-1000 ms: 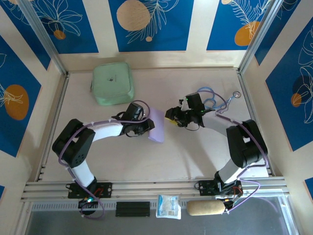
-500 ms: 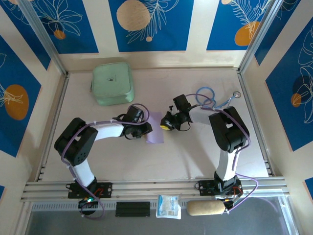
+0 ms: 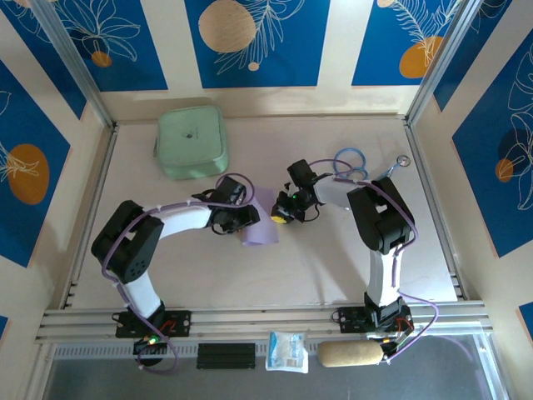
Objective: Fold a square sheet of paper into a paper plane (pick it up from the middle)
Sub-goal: Hold the square sheet of paper at the center of the table, then first fold the square sheet of paper in half at the center of the table.
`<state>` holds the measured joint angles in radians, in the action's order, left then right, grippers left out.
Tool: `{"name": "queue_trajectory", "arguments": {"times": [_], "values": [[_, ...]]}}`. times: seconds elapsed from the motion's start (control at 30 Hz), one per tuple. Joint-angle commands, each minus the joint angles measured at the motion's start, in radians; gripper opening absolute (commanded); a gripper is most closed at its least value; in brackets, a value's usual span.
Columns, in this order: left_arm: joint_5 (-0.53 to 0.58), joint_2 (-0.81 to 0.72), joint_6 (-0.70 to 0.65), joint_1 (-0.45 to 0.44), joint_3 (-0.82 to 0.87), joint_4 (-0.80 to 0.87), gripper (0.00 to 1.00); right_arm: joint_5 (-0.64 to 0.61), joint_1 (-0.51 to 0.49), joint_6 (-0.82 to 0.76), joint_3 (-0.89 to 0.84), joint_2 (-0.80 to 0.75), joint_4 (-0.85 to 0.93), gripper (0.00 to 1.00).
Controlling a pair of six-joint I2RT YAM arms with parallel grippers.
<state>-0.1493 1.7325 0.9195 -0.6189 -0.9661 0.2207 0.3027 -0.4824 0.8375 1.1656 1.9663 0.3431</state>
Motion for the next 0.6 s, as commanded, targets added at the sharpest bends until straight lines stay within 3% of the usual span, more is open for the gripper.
{"name": "queue_trajectory", "arguments": {"times": [0.0, 0.2, 0.57], "values": [[0.059, -0.024, -0.051, 0.002, -0.058, 0.143, 0.64, -0.022, -0.005, -0.005, 0.003, 0.028, 0.061, 0.12], [0.037, 0.052, -0.133, -0.013, -0.161, 0.206, 0.77, 0.016, -0.001, 0.006, 0.005, 0.006, 0.03, 0.14], [0.074, 0.175, -0.243, -0.022, -0.301, 0.373, 0.76, 0.093, 0.042, 0.031, -0.035, -0.1, -0.06, 0.28]]}}
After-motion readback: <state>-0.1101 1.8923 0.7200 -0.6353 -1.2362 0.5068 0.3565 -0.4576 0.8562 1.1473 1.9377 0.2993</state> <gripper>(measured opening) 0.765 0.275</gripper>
